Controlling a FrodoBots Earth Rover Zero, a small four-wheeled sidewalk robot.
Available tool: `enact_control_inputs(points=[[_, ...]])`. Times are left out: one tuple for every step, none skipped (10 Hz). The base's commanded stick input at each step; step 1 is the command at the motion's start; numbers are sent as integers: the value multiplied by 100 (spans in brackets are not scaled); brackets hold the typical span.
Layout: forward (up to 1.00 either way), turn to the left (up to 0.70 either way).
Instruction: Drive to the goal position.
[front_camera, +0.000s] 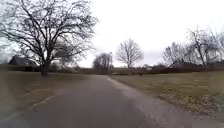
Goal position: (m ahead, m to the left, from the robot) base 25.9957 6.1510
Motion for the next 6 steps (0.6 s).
enact_control_inputs(points=[[100, 0], [100, 0], [100, 0], [100, 2], [100, 20], [100, 27]])
